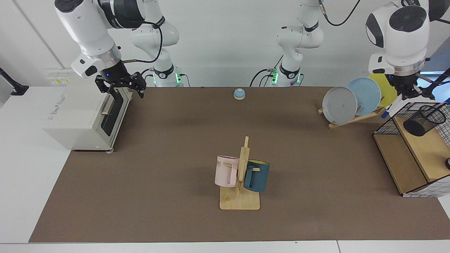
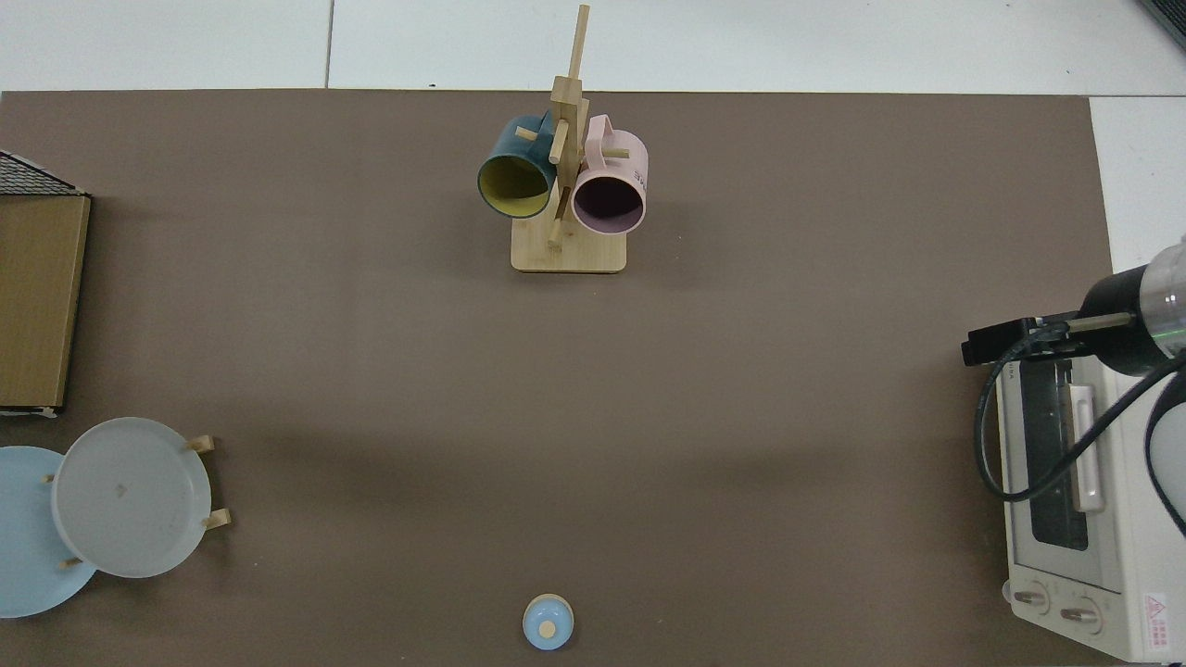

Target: Put markers into pen holder

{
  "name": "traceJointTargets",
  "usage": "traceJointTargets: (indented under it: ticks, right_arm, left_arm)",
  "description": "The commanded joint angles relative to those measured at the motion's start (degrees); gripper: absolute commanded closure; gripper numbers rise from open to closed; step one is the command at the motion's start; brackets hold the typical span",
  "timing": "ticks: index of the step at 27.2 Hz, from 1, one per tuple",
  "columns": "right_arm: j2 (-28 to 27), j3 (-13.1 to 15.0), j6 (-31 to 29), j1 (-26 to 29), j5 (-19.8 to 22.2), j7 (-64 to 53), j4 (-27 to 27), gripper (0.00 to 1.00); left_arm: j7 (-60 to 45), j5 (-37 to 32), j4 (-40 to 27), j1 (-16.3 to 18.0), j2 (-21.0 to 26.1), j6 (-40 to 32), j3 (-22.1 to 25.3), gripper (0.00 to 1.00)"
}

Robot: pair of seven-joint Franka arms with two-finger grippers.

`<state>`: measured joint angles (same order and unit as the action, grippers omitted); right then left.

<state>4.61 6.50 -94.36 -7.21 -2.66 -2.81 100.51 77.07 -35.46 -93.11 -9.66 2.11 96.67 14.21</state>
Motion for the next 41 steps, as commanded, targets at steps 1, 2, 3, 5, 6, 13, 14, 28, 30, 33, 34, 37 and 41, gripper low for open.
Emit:
traceJointTargets:
  ticks: [1, 2, 3, 5, 6, 13, 14, 28, 30, 33, 34, 37, 41]
  right_arm:
    - [-0.83, -0.52, 1.46, 0.79, 1.95, -5.70, -1.97, 0.00]
    - [-1.00, -0.61, 1.55, 0.97, 2.21, -6.93, -2.68, 0.00]
    - [-1.09, -0.61, 1.98, 1.23, 2.57, -8.16, -3.38, 0.00]
    - [-1.70, -0.70, 2.86, 2.19, 2.57, -9.66, -4.96, 0.00]
    - [-2.23, -0.79, 3.39, 2.37, 2.48, -9.58, -5.41, 0.00]
    - [-1.27, -1.05, 3.57, 1.58, 2.31, -4.14, -4.80, 0.00]
    - [-1.27, -1.05, 3.66, 1.67, 2.04, -3.78, -4.80, 0.00]
    - [-0.48, -1.05, 3.83, 1.94, 1.87, -3.78, -3.39, 0.00]
    - [-0.48, -1.05, 3.83, 2.02, 1.78, -3.78, -3.39, 0.00]
    - [-0.48, -0.96, 3.83, 2.11, 1.78, -3.78, -3.39, 0.00]
    - [-0.48, -0.96, 3.92, 2.11, 1.78, -3.78, -3.39, 0.00]
    - [-0.13, -1.05, 4.19, 1.94, 1.78, -3.78, -3.04, 0.00]
    - [0.14, -1.05, 4.19, 1.67, 1.87, -4.30, -2.60, 0.00]
  left_arm:
    - [6.25, -4.70, 7.14, -0.09, 5.53, 1.59, 2.75, 1.00]
    - [6.51, -5.32, 7.59, -0.01, 5.97, 2.11, 3.11, 1.00]
    - [6.69, -5.76, 7.77, 0.43, 6.23, 2.73, 3.63, 1.00]
    - [7.56, -6.64, 7.94, 0.96, 6.32, 4.74, 4.60, 1.00]
    - [8.53, -7.08, 7.86, 1.14, 6.41, 5.97, 5.21, 1.00]
    - [15.39, -8.93, 7.77, 1.75, 8.43, 11.60, 9.17, 1.00]
    - [15.65, -8.93, 7.77, 2.45, 8.52, 12.31, 9.35, 1.00]
    - [20.66, -11.30, 7.06, 3.16, 11.58, 12.58, 10.14, 1.00]
    - [20.58, -10.86, 7.24, 3.25, 13.70, 12.49, 10.23, 1.00]
    - [20.23, -10.69, 7.42, 3.33, 15.54, 12.05, 10.23, 1.00]
    - [20.23, -10.60, 7.50, 3.33, 15.73, 11.70, 10.23, 1.00]
    - [19.79, -10.42, 7.42, 3.25, 15.90, 11.44, 10.23, 1.00]
    - [18.99, -10.07, 7.06, 3.25, 15.90, 11.35, 10.23, 0.18]
